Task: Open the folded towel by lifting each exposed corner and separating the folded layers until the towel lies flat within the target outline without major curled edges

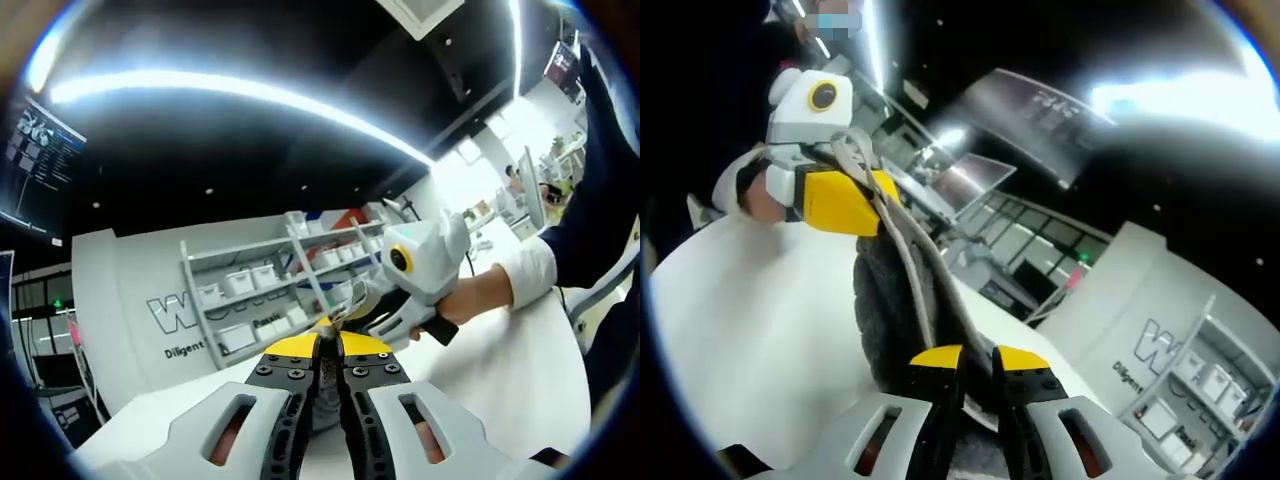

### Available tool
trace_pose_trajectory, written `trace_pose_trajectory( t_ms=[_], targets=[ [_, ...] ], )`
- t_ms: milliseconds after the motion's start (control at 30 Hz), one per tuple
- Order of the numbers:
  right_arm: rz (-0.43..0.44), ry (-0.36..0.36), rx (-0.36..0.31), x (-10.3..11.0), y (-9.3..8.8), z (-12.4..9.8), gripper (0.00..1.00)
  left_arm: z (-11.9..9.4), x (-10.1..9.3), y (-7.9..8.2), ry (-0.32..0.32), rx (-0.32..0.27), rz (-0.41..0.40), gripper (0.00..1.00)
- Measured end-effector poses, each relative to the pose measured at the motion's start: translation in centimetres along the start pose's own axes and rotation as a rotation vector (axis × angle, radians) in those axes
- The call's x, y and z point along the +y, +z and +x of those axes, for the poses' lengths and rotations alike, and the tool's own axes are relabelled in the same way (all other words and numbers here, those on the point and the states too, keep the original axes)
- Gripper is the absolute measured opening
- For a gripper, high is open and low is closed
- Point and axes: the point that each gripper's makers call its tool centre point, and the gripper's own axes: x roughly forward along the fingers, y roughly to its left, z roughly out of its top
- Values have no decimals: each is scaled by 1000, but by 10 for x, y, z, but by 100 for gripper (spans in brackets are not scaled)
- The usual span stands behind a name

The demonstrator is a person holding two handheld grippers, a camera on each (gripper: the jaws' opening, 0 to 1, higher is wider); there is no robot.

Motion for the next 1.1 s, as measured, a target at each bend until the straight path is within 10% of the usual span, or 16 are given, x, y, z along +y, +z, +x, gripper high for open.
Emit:
trace_pose_trajectory(
  t_ms=[1100],
  targets=[
    [37, -119, -67, -26, 18, -14, 0, -2, 3, -2, 10, -2, -11, 6]
  ],
)
